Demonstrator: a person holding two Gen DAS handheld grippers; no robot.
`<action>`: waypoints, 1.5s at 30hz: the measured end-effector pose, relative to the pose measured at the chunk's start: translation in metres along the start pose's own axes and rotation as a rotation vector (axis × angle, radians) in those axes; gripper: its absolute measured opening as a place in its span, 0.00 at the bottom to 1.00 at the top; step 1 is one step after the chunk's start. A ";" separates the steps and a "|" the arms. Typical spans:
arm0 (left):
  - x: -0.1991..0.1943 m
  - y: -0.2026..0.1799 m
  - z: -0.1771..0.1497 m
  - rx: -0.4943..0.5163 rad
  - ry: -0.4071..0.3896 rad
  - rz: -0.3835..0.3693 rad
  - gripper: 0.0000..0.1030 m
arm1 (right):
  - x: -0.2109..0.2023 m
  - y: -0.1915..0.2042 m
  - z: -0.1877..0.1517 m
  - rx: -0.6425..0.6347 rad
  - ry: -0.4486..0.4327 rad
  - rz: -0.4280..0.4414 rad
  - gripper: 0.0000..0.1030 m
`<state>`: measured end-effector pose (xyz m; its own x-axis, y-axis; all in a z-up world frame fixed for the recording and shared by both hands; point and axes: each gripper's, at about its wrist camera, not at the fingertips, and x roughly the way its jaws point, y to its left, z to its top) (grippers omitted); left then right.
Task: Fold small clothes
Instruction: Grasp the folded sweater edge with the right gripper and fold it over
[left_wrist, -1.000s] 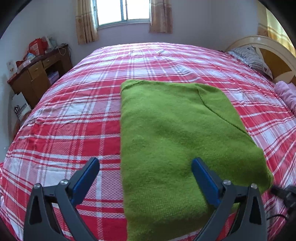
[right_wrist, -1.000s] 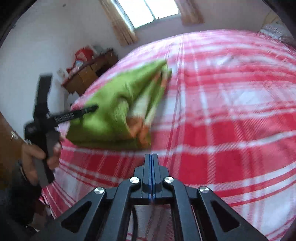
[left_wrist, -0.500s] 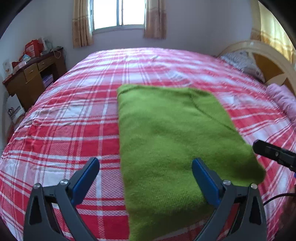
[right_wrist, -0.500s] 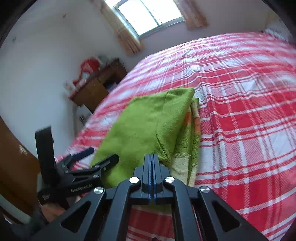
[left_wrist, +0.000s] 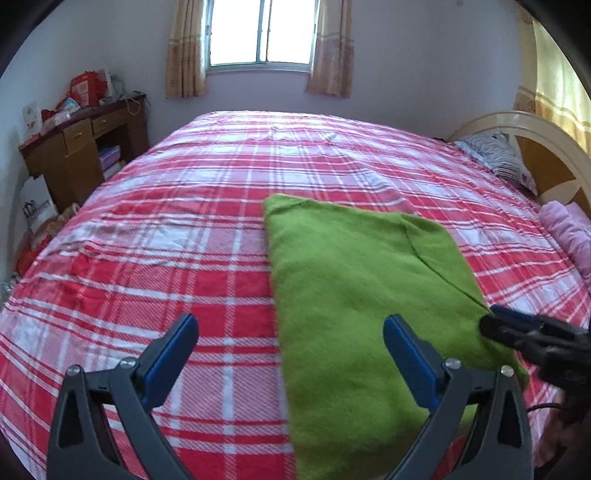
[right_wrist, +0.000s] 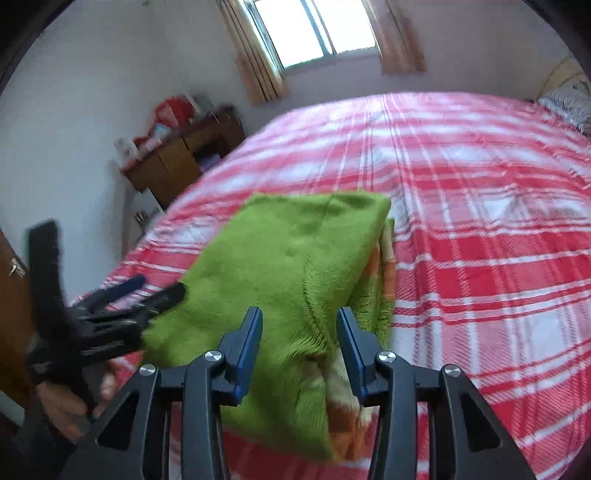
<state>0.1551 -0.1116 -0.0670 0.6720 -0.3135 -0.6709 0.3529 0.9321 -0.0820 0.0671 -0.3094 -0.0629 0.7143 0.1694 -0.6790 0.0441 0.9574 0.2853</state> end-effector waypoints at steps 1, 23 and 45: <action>0.001 0.001 0.002 0.001 0.001 0.010 0.99 | 0.011 -0.003 0.000 0.005 0.023 -0.014 0.42; 0.025 -0.012 -0.029 -0.042 0.035 0.048 1.00 | 0.009 -0.033 -0.022 0.052 -0.060 -0.159 0.58; 0.017 0.025 0.048 -0.129 0.092 -0.183 0.99 | -0.051 -0.055 -0.010 0.223 -0.159 -0.043 0.61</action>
<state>0.2064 -0.1022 -0.0454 0.5403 -0.4669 -0.7001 0.3734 0.8786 -0.2977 0.0211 -0.3683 -0.0509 0.8082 0.0740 -0.5842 0.2171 0.8847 0.4124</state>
